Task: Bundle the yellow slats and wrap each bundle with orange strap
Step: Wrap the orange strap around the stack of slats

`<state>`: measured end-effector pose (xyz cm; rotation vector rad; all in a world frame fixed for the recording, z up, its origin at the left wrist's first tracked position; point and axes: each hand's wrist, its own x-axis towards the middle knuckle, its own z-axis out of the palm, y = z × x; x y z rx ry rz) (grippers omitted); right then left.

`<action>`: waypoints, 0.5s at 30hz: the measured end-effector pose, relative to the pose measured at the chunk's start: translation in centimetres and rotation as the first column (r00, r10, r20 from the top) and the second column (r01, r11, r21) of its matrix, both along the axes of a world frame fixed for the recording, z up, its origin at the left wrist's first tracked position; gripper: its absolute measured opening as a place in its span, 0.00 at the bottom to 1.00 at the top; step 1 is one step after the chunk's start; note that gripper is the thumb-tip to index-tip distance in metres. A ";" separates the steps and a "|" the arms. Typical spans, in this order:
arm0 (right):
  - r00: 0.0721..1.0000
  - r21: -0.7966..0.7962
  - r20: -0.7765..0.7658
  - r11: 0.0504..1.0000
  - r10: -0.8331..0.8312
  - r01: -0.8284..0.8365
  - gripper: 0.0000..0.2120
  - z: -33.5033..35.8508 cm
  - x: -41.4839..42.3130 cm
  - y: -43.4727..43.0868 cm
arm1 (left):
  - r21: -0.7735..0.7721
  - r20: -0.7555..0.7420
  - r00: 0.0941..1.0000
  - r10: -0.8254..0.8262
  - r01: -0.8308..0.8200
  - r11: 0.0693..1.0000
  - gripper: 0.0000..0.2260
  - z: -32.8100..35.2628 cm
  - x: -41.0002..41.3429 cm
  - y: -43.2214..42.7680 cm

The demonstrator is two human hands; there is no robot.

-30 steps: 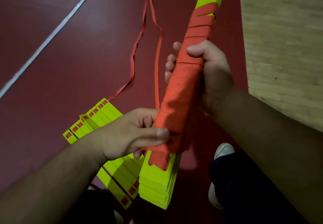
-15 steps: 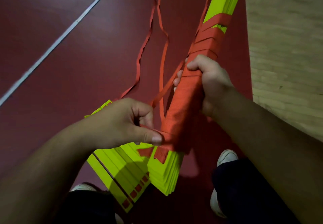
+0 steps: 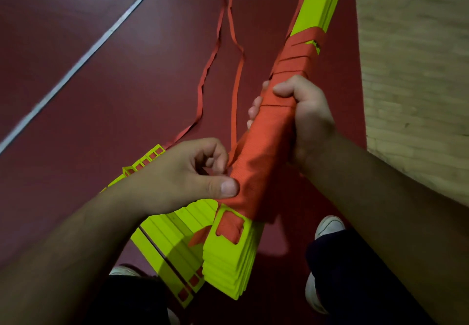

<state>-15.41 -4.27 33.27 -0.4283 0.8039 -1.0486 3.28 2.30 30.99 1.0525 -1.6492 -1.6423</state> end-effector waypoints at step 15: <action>0.996 -0.046 -0.068 0.998 -0.051 0.048 0.13 0.3 -1.1 -0.1 | 0.271 -0.145 0.987 -0.065 0.103 0.957 0.24 -0.3 -3.1 1.2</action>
